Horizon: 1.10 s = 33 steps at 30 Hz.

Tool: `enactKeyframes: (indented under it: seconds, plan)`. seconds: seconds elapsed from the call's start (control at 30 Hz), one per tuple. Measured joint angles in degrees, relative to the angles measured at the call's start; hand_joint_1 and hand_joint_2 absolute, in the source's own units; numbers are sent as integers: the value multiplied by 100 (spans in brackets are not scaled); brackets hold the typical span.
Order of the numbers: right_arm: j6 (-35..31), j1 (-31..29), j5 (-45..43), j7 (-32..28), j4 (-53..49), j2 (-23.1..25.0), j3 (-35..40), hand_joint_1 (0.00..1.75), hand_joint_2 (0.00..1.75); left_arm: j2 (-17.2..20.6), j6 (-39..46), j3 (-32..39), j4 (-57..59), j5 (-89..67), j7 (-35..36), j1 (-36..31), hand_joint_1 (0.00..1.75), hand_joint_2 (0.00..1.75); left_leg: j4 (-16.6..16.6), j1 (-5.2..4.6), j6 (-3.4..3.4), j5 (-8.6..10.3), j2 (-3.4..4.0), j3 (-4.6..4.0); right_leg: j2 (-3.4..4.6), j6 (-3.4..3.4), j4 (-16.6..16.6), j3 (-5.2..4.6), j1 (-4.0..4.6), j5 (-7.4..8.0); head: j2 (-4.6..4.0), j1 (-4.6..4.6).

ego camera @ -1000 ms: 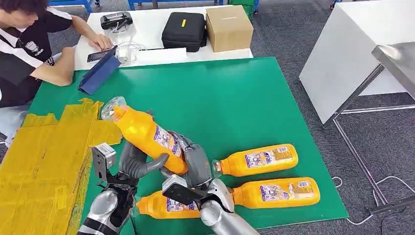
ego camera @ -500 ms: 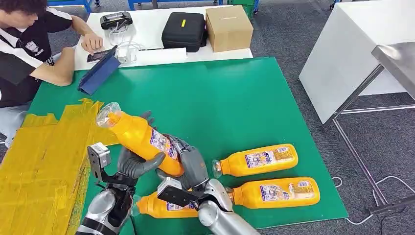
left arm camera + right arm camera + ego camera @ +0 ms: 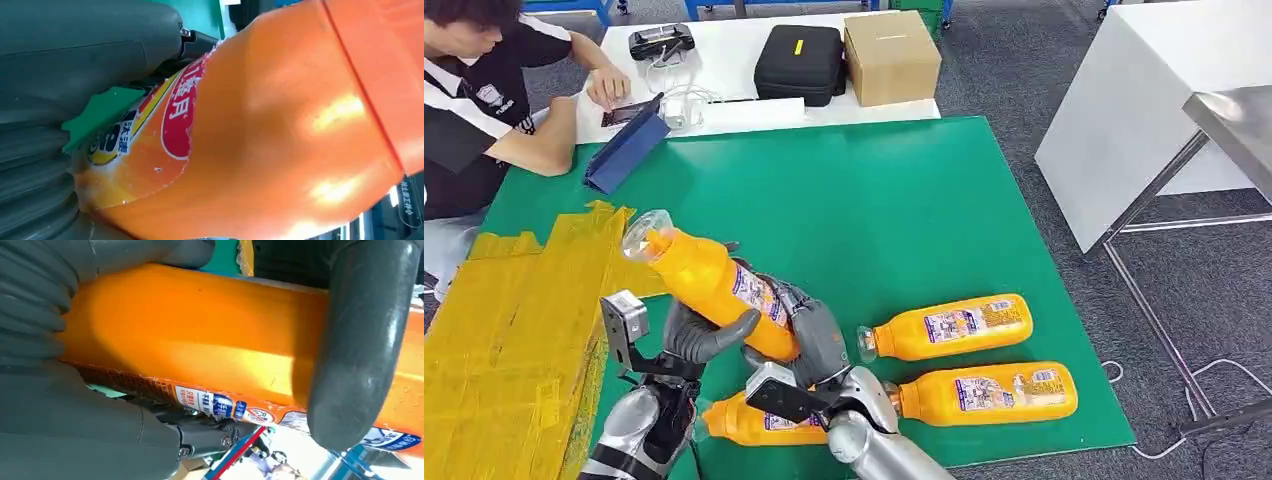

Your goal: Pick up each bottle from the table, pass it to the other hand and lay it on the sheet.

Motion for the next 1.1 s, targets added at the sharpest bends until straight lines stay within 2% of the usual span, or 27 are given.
enactKeyframes:
  seconds: [0.3, 0.33, 0.37, 0.5, 0.6, 0.73, 0.77, 0.87, 0.9, 1.1]
  plan:
    - [63, 65, -57, 2, -245, -44, -20, 175, 175, -11, 24, -26, -9, -70, -20, -62, 175, 175, 0, 0, 0, 0, -1, 0, 0, 0, 0, 1, -1, 0, 0, 0]
    - [63, 66, -57, 2, -251, -48, -22, 28, 175, -11, 24, -26, -9, -74, -20, -66, 175, 175, 0, 0, 0, 0, 0, 0, 0, 0, 0, 1, -1, 0, 0, 0]
    - [63, 68, -63, 4, -262, -48, -26, 0, 175, -11, 31, -28, -9, -85, -22, -68, 175, 175, 0, 0, 0, 0, 0, 0, 0, 0, 0, 1, -1, 0, 0, 0]
    - [152, 137, -274, 7, -430, -65, -61, 0, 175, -13, 194, -35, -35, -233, -57, -78, 175, 175, 0, 0, 0, 0, -1, 0, 0, 0, 0, 1, 0, 0, 0, 0]
    - [619, 279, -787, 140, -903, -131, -131, 0, 175, 11, 467, -33, -137, -519, -122, -78, 175, 175, 0, 0, 0, 0, -2, -2, -1, 0, 1, 1, 0, 0, 0, 0]
    - [1203, 478, -1526, 396, -1721, -254, -269, 0, 175, 169, 1304, 120, -258, -1406, -160, -93, 175, 175, 0, 0, 0, 0, 5, -2, 2, 0, 0, -3, 0, 0, 0, 0]
    - [1317, 518, -1656, 448, -1946, -323, -314, 0, 0, 214, 1585, 196, -280, -1675, -166, -114, 175, 175, 0, 0, 0, 0, 4, -2, 0, 0, 0, -3, 0, 0, 0, 0]
    - [1519, 609, -1858, 496, -2422, -470, -426, 0, 0, 343, 2320, 446, -293, -2406, -166, -216, 175, 175, 0, 0, -1, 1, 2, -2, 0, 0, 1, -1, 2, 0, 0, 0]
    - [1563, 638, -1901, 500, -2593, -522, -465, 0, 175, 393, 2636, 565, -291, -2747, -149, -259, 175, 175, 0, 0, -1, 1, 4, -2, 1, -1, 2, -2, 1, 1, 0, 0]
    - [1615, 702, -1926, 520, -3184, -730, -643, 0, 175, 634, 4082, 1243, 43, -4704, 242, -563, 175, 175, 0, 0, -1, 2, 6, -1, 2, -1, 2, -1, 1, 1, 0, 0]
